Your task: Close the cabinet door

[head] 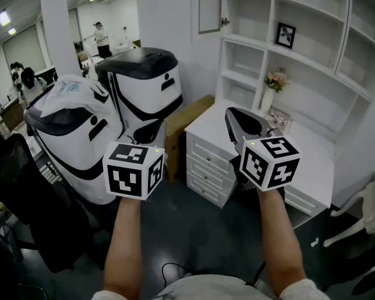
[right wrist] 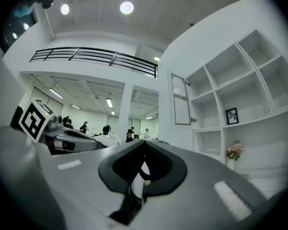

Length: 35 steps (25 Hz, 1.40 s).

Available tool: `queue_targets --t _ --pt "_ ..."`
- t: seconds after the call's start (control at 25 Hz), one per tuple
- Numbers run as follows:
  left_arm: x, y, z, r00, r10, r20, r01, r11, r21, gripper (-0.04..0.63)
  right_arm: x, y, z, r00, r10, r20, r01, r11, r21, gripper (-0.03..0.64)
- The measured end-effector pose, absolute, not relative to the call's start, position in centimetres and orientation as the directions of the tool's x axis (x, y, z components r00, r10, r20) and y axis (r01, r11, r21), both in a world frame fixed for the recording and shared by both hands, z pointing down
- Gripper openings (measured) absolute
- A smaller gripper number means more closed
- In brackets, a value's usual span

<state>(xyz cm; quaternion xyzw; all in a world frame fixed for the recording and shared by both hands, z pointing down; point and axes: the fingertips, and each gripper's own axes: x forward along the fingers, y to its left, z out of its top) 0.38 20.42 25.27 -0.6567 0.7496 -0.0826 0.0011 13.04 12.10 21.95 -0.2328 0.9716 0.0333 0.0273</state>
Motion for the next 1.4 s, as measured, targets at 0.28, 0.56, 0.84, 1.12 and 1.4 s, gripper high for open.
queue_targets --t 0.28,0.56,0.84,1.12,1.4 --pt "-0.3 20.0 25.7 -0.131 -0.985 0.112 -0.987 0.119 -0.110 -0.002 11.9 11.9 22.2 -0.893 -0.445 -0.067 -0.448 0.893 0.039 0.010" --pt "-1.6 18.2 25.4 -0.141 -0.985 0.102 -0.984 0.128 -0.127 -0.001 10.3 10.0 21.8 -0.897 -0.433 -0.083 -0.438 0.898 0.044 0.054" --pt "-2.9 14.3 25.5 -0.153 -0.983 0.099 -0.980 0.137 -0.146 -0.002 8.3 6.3 21.7 -0.908 -0.408 -0.095 -0.413 0.910 0.042 0.078" --pt "-5.2 8.3 25.4 -0.191 -0.976 0.106 -0.972 0.173 -0.159 -0.002 5.7 0.2 21.1 -0.920 -0.375 -0.116 -0.381 0.924 0.037 0.100" --pt "-7.8 2.0 25.4 -0.240 -0.963 0.119 -0.960 0.218 -0.173 0.000 2.2 -6.4 20.7 -0.940 -0.320 -0.119 -0.326 0.945 0.033 0.129"
